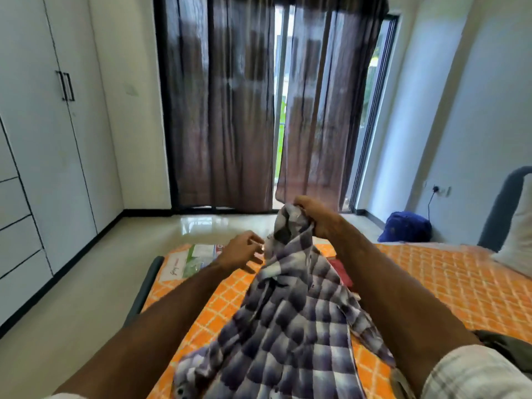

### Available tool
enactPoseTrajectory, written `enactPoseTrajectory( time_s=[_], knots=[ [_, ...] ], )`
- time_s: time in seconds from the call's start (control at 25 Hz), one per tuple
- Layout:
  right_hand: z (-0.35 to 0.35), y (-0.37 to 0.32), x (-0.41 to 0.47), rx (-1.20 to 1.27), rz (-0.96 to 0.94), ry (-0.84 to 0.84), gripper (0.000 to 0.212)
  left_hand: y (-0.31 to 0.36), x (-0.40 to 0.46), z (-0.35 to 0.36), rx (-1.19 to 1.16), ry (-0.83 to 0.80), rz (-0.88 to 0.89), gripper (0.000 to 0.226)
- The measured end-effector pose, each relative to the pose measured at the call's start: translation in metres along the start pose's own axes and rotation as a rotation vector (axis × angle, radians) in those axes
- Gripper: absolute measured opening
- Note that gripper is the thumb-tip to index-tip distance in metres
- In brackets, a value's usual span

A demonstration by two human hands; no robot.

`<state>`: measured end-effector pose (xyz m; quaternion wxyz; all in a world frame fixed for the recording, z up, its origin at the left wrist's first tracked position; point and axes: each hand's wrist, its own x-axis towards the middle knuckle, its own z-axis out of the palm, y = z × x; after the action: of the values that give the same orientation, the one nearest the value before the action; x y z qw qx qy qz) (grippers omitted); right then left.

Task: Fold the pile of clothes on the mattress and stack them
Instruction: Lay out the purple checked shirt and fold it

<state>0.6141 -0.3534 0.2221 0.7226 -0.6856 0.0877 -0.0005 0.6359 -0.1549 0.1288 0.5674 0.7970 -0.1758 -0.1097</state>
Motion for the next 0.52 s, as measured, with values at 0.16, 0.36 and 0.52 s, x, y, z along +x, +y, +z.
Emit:
enactPoseTrajectory(
  time_s=[0.16, 0.36, 0.52],
  knots=[
    [-0.002, -0.082, -0.052, -0.045, -0.134, -0.169, 0.027, 0.01, -0.017, 0.023, 0.26, -0.106, -0.045, 0.03],
    [-0.012, -0.148, -0.095, -0.006, -0.332, -0.478, 0.009, 0.019, -0.008, 0.036, 0.034, -0.01, 0.162, 0.056],
    [-0.032, -0.184, -0.124, 0.048, -0.443, -0.385, 0.015, 0.026, -0.014, 0.046, -0.137, -0.076, 0.22, 0.024]
  ],
)
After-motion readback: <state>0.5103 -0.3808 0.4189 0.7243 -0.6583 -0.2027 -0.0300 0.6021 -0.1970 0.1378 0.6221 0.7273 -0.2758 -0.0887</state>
